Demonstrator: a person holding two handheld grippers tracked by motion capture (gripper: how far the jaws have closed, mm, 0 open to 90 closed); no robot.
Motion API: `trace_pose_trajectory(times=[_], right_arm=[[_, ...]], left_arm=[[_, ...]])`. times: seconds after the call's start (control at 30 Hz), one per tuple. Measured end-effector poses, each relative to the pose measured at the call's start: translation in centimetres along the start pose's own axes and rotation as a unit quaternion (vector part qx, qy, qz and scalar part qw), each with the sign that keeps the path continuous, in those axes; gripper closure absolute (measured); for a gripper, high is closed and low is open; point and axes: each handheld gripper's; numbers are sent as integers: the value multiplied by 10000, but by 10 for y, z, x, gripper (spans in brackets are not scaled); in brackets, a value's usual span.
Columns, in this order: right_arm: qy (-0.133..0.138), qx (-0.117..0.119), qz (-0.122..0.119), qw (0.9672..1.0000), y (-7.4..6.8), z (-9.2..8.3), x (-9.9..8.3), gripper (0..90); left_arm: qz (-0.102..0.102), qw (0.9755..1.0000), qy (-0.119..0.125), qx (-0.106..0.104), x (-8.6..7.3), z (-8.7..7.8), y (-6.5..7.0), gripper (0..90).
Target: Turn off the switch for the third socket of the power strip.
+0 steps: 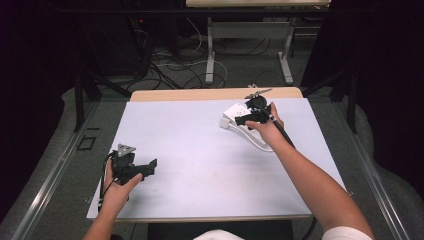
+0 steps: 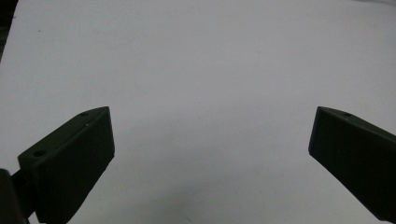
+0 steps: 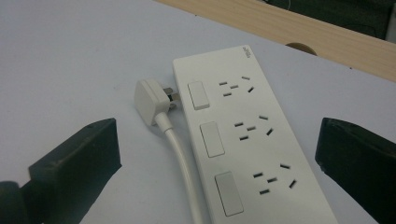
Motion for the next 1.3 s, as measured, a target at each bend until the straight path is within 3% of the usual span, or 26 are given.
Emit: trace_pose_trajectory(times=[0.13, 0.9, 1.3], right_arm=[[54, -23, -109, 9999, 2, -8, -3, 0], [360, 166, 204, 9990, 4, -58, -33, 0], [417, 157, 17, 9990, -4, -74, -51, 5]], left_arm=[[-1, 10000, 7, 4, 0, 0, 1, 2], [14, 10000, -9, -1, 0, -1, 4, 3], [41, 10000, -25, -17, -1, -2, 3, 2]])
Point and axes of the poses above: each handheld gripper's, and its own axes: z roughly forward along the jaws, x roughly out of its top, y roughly to its right, and after that the axes turned 14 degrees about x, right-handed
